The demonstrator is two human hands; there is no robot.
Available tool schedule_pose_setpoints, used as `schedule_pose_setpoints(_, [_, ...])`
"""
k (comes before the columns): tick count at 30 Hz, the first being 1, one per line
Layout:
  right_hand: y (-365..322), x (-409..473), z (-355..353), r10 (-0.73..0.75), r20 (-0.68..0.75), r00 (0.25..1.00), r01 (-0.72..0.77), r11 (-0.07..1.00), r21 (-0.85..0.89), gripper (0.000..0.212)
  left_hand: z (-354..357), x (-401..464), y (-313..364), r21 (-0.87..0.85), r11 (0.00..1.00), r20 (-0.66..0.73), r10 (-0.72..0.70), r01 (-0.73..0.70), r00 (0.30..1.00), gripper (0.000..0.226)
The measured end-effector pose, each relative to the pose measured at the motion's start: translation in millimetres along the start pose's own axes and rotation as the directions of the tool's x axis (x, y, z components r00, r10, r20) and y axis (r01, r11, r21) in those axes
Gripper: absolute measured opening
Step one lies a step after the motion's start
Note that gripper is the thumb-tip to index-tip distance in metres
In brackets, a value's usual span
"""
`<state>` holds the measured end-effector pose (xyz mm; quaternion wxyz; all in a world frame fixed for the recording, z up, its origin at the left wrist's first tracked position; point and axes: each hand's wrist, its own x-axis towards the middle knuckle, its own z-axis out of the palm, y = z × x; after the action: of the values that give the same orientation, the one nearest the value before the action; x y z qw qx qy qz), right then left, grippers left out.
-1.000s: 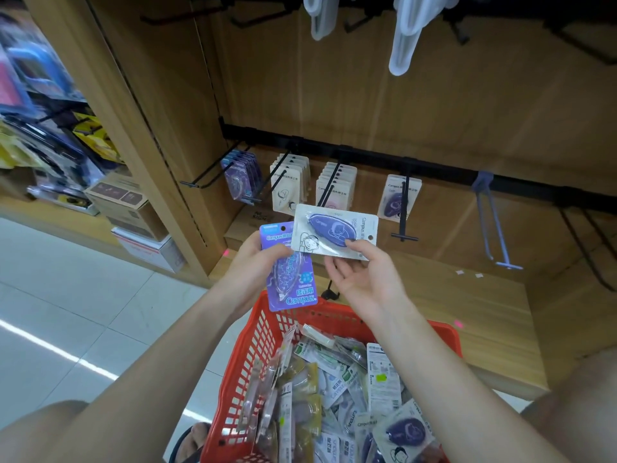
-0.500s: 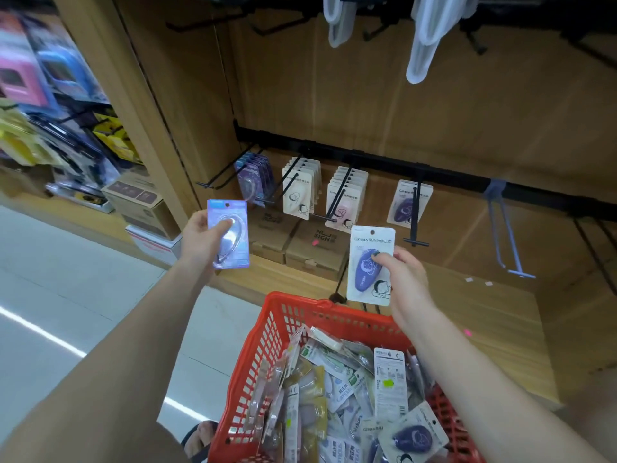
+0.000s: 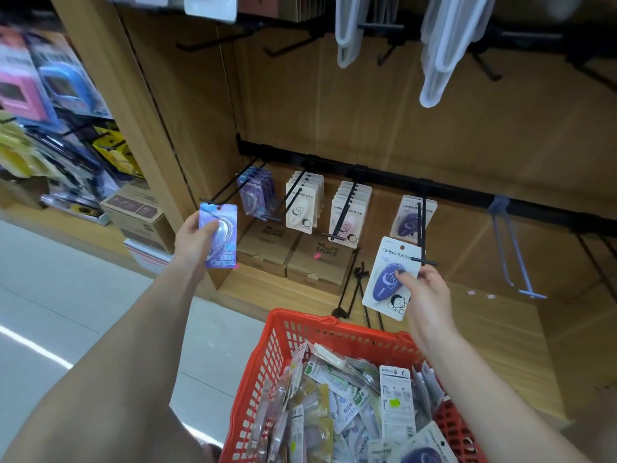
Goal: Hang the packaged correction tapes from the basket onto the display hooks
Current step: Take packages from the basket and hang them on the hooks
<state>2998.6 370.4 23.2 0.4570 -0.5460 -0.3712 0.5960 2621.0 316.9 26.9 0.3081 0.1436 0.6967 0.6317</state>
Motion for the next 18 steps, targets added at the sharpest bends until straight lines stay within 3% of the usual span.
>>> schedule_pose_setpoints(4, [3,2,-6,-0.003,-0.016,1.000,0.003,1.000,0.017,0.013,4,6,-4,0.011,0.999,0.011,-0.039,0.039,0.999,0.023])
schedule_pose_setpoints(11, [14,-2,-11,-0.058,-0.019,0.998,0.058,0.998,-0.014,0.014,-3,7,1,0.034,0.996,0.018,-0.081,0.081,0.997,0.030])
schedule_pose_setpoints(18, [16,-4,-13,-0.092,-0.023,0.996,0.092,0.996,-0.011,0.015,-9,12,4,0.083,0.995,-0.033,0.054,-0.051,0.998,0.025])
